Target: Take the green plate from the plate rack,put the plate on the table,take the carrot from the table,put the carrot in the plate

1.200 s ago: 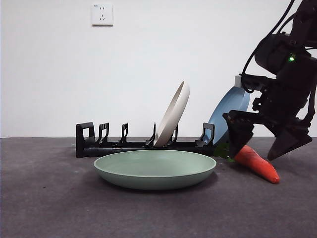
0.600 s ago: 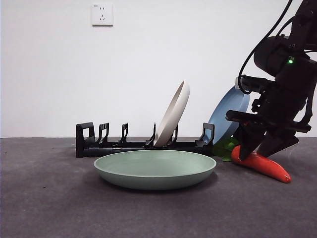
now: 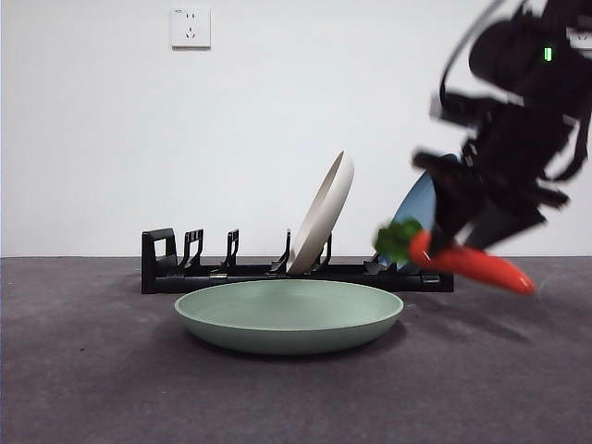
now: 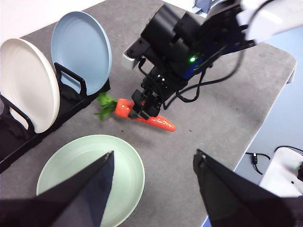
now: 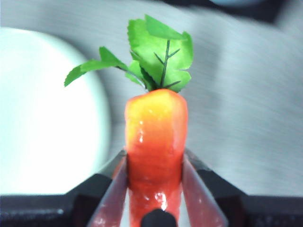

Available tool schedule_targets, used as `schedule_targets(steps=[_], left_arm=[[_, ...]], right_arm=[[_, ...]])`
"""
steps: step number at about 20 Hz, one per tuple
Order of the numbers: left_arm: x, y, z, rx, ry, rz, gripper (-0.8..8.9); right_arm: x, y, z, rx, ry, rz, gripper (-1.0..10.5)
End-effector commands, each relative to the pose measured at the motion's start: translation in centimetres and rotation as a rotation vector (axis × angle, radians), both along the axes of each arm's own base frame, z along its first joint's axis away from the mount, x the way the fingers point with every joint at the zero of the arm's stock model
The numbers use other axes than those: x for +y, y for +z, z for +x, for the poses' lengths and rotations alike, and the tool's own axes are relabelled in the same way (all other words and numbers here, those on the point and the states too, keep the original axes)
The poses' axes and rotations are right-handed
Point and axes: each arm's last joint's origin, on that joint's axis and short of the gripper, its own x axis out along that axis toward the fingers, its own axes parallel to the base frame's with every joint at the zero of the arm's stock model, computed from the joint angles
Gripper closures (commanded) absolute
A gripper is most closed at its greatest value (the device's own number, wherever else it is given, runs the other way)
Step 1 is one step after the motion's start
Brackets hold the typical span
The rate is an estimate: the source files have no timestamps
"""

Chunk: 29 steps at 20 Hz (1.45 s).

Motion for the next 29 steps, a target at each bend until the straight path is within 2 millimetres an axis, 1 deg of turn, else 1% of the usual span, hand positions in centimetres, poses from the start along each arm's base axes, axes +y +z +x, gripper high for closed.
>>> schedule_targets(steps=[1, 3, 5, 8, 11, 14, 16, 17, 18, 19, 21, 22, 24, 26, 28, 29], left_arm=[[-0.1, -0.1, 0.0, 0.003, 0.004, -0.003, 5.26], [-0.1, -0.1, 0.0, 0.002, 0.003, -0.002, 5.26], [-0.1, -0.1, 0.0, 0.003, 0.003, -0.002, 5.26], [-0.1, -0.1, 0.0, 0.004, 0.001, -0.003, 5.26], [0.0, -0.1, 0.0, 0.005, 0.001, -0.001, 5.26], [0.0, -0.2, -0.1, 0.011, 0.002, 0.009, 5.26], [0.1, -0.3, -0.1, 0.017, 0.003, 0.021, 5.26], [0.1, -0.4, -0.1, 0.019, 0.003, 0.024, 5.26], [0.1, -0.4, -0.1, 0.020, 0.003, 0.026, 5.26], [0.1, -0.4, -0.1, 0.021, 0.003, 0.028, 5.26], [0.1, -0.5, -0.1, 0.025, 0.003, 0.034, 5.26], [0.1, -0.5, -0.1, 0.027, 0.004, 0.039, 5.26], [0.2, -0.6, -0.2, 0.032, 0.003, 0.048, 5.26], [0.3, -0.7, -0.2, 0.034, -0.002, 0.070, 5.26], [0.5, -1.1, -0.3, 0.033, -0.014, 0.121, 5.27], [0.6, -1.2, -0.3, 0.036, -0.012, 0.146, 5.27]], right_arm=[[2.4, 1.1, -1.5, -0.029, 0.083, 0.024, 9.6], [5.2, 1.4, -2.4, -0.066, 0.144, 0.064, 9.6], [7.5, 1.3, -2.8, -0.112, 0.187, 0.096, 9.6], [10.3, 0.0, -2.8, -0.175, 0.192, 0.102, 9.6], [11.6, -2.6, -2.2, -0.147, 0.201, 0.098, 9.6], [12.1, -5.3, -1.6, -0.098, 0.189, 0.079, 9.6], [12.2, -6.2, -1.5, -0.075, 0.189, 0.064, 9.6], [12.2, -6.3, -1.5, -0.070, 0.193, 0.067, 9.4], [12.2, -6.3, -1.5, -0.069, 0.195, 0.069, 8.9], [12.3, -6.3, -1.5, -0.071, 0.197, 0.070, 7.9], [12.3, -6.0, -1.6, -0.077, 0.197, 0.073, 5.7], [12.3, -5.6, -1.6, -0.087, 0.197, 0.079, 5.0], [12.1, -4.0, -1.8, -0.123, 0.199, 0.101, 5.0], [11.7, -1.6, -2.4, -0.164, 0.200, 0.127, 5.0], [10.6, 1.0, -3.8, -0.163, 0.199, 0.129, 5.0], [9.9, 2.3, -4.7, -0.144, 0.199, 0.118, 5.0]])
